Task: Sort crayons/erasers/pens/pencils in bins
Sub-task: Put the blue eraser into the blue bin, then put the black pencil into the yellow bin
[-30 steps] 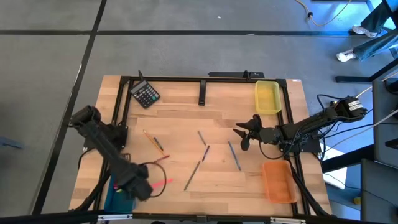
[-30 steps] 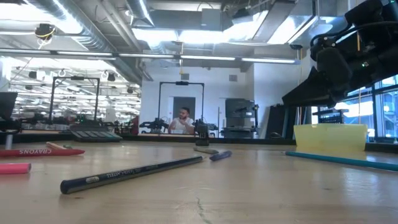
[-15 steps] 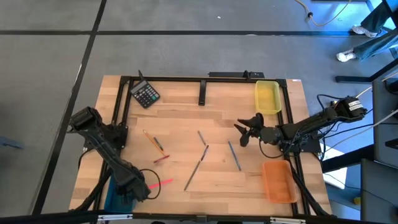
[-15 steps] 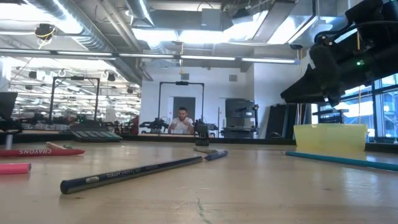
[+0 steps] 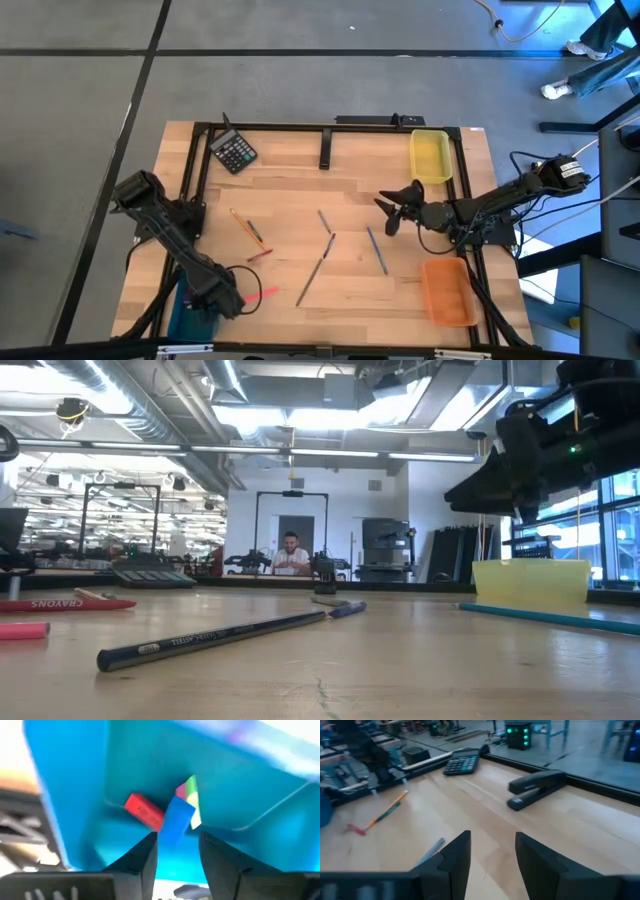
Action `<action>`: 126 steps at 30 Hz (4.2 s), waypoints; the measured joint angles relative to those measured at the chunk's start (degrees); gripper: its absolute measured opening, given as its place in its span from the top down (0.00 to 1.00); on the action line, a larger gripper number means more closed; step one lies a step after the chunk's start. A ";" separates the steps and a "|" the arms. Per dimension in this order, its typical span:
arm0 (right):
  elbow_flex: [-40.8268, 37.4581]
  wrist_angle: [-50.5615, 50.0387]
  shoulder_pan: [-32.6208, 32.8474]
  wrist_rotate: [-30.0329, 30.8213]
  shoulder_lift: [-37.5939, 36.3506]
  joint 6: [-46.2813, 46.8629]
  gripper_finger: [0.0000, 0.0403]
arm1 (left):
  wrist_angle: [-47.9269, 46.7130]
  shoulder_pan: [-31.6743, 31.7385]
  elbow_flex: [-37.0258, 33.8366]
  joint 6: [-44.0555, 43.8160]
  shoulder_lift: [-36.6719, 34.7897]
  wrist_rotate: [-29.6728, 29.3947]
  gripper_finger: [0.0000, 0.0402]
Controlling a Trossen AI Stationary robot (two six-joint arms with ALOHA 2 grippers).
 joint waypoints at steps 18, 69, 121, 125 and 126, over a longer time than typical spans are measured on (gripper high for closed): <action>2.64 -1.75 0.00 -2.52 0.00 -11.06 0.61 | -8.38 0.35 0.02 -4.73 -9.93 -2.07 0.62; 20.11 -55.77 5.90 -7.74 0.02 23.76 0.61 | 53.81 26.79 0.07 20.61 7.87 -36.13 0.62; 20.04 -48.86 -0.66 -1.03 0.04 10.77 0.61 | 58.89 23.69 0.63 34.99 17.29 -43.25 0.65; 20.04 -48.83 -0.63 -1.05 0.07 10.47 0.61 | 58.43 24.33 0.63 35.92 17.17 -42.09 0.73; 20.04 -48.81 -0.63 -1.07 0.07 10.41 0.61 | 58.36 24.50 0.63 36.02 17.14 -42.04 0.76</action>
